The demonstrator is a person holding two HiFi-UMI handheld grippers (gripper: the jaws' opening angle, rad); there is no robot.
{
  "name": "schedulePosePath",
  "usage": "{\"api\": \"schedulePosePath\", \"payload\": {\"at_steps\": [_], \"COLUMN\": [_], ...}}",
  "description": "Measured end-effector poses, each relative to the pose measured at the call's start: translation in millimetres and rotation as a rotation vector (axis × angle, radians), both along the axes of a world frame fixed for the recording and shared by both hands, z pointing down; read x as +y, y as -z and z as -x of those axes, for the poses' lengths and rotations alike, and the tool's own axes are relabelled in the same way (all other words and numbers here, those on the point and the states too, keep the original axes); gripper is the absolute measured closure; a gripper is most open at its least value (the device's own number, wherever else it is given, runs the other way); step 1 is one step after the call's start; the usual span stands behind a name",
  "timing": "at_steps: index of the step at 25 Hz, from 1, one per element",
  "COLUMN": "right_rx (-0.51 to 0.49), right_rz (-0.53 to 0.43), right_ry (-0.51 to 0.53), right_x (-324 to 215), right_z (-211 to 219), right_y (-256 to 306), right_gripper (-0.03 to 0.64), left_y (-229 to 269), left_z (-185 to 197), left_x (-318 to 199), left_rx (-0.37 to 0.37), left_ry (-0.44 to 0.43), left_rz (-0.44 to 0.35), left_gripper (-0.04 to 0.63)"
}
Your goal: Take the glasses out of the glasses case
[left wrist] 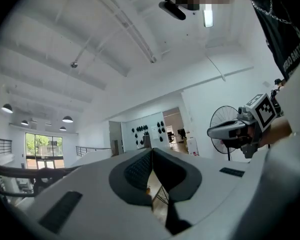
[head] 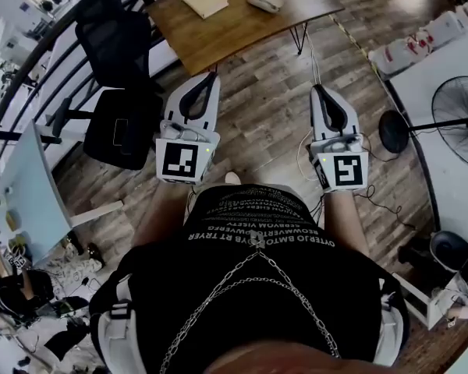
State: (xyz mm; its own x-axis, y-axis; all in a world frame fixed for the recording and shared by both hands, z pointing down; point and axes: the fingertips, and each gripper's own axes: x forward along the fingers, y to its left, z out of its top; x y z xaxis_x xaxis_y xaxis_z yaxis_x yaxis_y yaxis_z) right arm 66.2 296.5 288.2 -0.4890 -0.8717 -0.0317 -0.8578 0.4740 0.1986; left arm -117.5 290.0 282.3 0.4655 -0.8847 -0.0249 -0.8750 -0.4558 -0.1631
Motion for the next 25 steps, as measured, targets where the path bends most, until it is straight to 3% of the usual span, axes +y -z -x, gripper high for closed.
{"api": "schedulePosePath", "payload": {"at_steps": [7, 10, 19, 25], "right_rx": [0.002, 0.009, 0.002, -0.034], "right_rz": [0.035, 0.064, 0.093, 0.053], "right_ry": [-0.023, -0.019, -0.02, -0.004], "right_x": [7, 9, 15, 11], "right_z": [11, 15, 12, 14], "right_y": [-2, -8, -14, -15], "right_gripper": [0.595, 0.543, 0.511, 0.51], "left_y": [-6, -15, -31, -38], "left_z": [6, 7, 8, 6], "left_x": [-3, -3, -7, -7], "left_rx": [0.02, 0.021, 0.028, 0.006], "left_ry": [-0.056, -0.069, -0.076, -0.086], "left_rz": [0.013, 0.036, 0.076, 0.093], "left_gripper": [0.566, 0.566, 0.566, 0.566]}}
